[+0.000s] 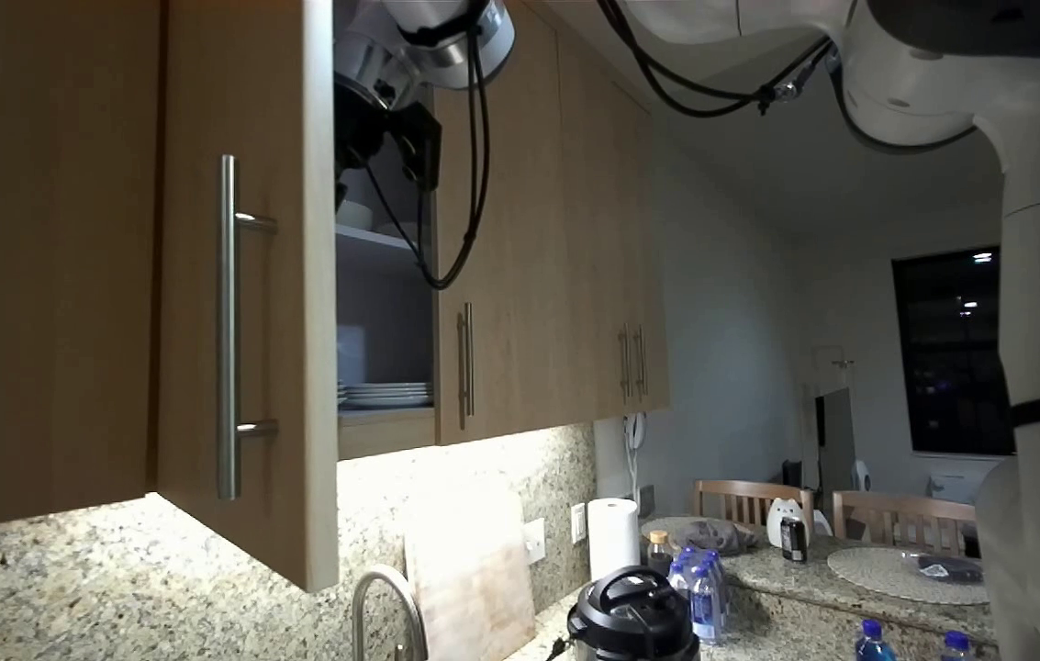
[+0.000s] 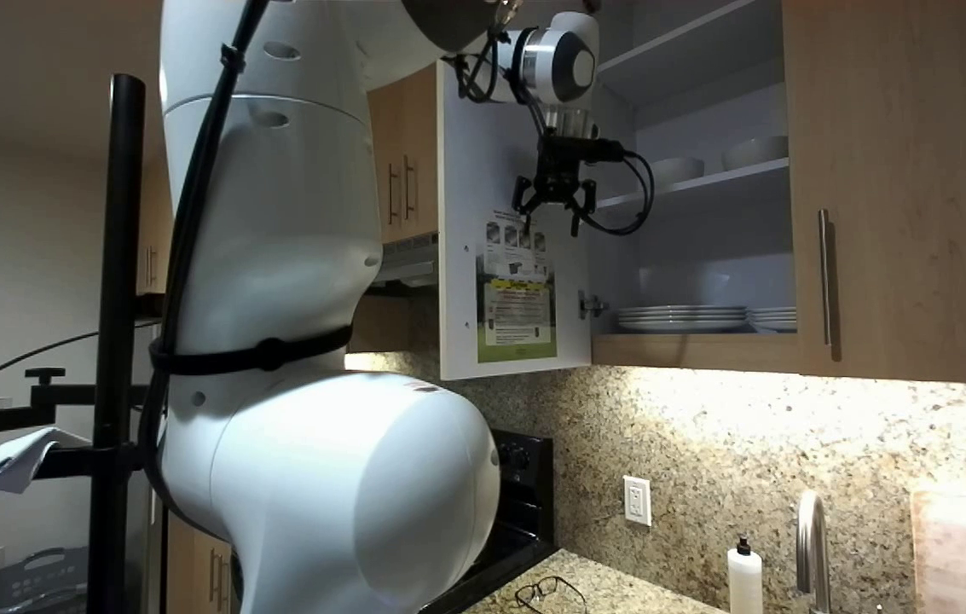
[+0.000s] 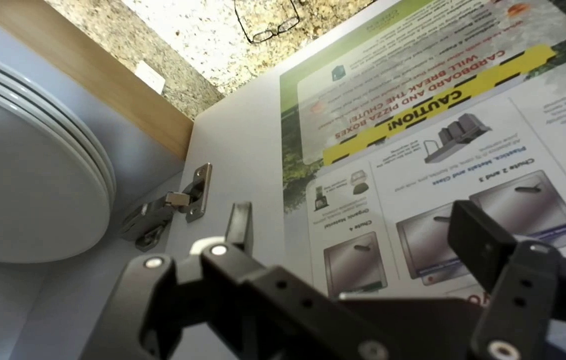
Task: Open the cupboard door
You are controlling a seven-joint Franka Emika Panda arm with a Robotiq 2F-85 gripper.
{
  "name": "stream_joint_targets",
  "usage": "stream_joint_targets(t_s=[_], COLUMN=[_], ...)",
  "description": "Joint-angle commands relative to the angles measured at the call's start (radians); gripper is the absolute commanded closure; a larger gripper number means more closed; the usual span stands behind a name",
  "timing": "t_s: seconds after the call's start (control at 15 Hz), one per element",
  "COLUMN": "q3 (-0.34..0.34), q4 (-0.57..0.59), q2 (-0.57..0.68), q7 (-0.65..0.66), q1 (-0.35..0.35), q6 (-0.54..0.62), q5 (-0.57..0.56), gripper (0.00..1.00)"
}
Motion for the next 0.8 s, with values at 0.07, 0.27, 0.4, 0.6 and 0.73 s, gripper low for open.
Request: stream_joint_targets(t_s=[0.07,0.27,0.4,0.6,0.73], q3=[-0.003,-0.017,-0.028,-0.048,-0.063], q4=[-0.012,-0.021,-0.026,-0.041,-0.054], q2=[-0.014,-0.025,-0.033,-0.051,-0.064], q7=[-0.004,-0.001,0.007,0.029,0.037], q1=[-0.038,-0.056,-0.070,-0.094,-0.112], q6=[0.010,0.012,0.006,0.002,0.002], q5=[0.013,0.020,0.015,-0.003,-0.013], gripper=[0.00,0.00,0.00,0.00,0.00])
